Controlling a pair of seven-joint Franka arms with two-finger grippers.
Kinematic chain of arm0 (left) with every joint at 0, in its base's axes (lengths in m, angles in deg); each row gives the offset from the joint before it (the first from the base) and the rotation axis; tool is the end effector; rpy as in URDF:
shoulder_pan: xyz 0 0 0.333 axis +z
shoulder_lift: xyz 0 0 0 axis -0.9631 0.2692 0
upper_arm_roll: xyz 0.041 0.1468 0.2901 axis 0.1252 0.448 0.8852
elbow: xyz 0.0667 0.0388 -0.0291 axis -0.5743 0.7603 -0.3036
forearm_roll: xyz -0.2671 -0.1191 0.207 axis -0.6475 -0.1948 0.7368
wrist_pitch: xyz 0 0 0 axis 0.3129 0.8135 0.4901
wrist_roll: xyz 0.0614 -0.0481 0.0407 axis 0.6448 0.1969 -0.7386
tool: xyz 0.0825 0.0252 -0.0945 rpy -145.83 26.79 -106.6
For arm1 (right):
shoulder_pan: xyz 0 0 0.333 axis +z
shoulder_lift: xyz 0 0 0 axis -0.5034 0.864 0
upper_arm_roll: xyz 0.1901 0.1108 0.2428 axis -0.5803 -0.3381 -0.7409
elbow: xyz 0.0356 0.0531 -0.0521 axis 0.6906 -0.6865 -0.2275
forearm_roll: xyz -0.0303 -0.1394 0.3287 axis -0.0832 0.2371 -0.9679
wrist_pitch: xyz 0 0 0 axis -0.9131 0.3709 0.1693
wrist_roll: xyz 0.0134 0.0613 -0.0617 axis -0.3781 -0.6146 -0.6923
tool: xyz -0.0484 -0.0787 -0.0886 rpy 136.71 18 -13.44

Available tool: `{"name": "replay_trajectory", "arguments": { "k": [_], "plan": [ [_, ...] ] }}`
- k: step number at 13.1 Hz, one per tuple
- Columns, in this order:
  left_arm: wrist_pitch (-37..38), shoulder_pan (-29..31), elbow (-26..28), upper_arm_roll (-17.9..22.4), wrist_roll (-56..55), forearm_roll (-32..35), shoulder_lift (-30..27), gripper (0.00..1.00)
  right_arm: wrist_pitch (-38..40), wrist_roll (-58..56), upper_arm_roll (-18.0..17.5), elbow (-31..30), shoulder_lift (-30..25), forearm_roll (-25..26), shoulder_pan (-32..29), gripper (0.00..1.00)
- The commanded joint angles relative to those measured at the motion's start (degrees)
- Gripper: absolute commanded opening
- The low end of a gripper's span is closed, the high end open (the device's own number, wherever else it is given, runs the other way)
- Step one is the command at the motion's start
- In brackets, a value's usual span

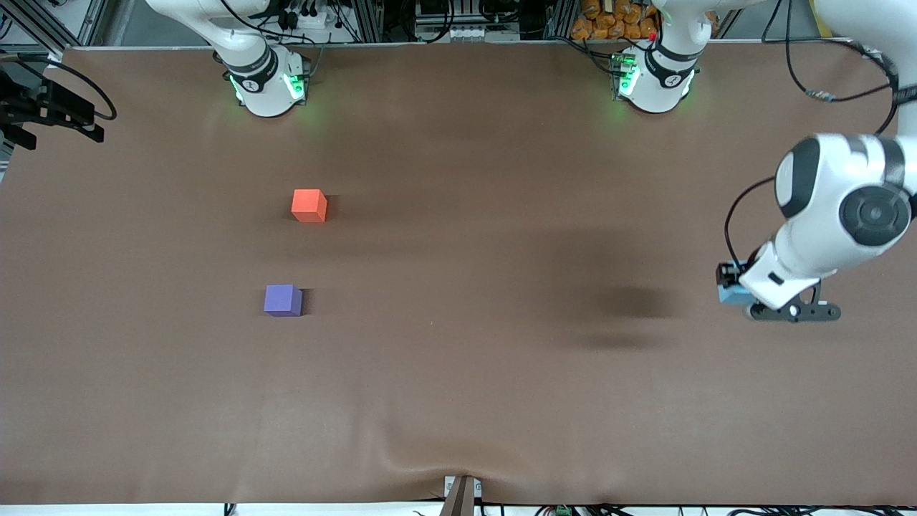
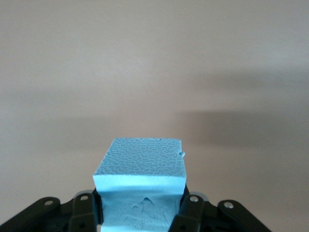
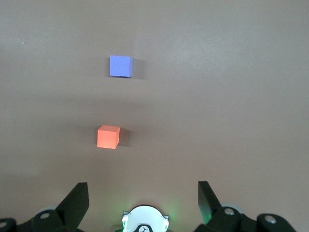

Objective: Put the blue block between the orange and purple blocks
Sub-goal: 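Lift the light-blue cube and carry it toward the orange cube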

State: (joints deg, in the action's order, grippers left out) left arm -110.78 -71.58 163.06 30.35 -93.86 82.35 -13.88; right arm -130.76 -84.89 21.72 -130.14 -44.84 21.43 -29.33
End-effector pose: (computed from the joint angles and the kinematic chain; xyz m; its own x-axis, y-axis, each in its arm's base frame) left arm 0.5818 -0.0561 0.4208 0.9965 -0.0388 -0.0738 -0.0470 -0.9924 -0.1137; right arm 0.4717 -0.0060 0.6649 0.9890 0.1038 -0.1052 0.1009 -0.9944 -0.0327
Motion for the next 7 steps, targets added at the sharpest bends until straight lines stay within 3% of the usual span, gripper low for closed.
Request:
{"name": "replay_trajectory", "arguments": {
  "k": [1, 4, 7],
  "plan": [
    [5.6, -0.5, -2.4, -6.2, -8.6, -0.9, -0.4, 0.0, 0.4, -0.4, -0.4, -0.1, -0.4, -1.7, -1.8, 1.0],
    [6.2, -2.5, -3.5, -14.6, -22.2, -1.0, 1.4, 0.0, 0.4, -0.4, -0.3, -0.1, -0.4, -2.2, -2.0, 1.0],
    [6.2, -12.3, -8.0, -15.6, -34.1, -0.9, 7.9, 0.0, 0.4, -0.5, -0.4, -0.1, -0.3, -2.2, -2.0, 1.0]
  ]
}}
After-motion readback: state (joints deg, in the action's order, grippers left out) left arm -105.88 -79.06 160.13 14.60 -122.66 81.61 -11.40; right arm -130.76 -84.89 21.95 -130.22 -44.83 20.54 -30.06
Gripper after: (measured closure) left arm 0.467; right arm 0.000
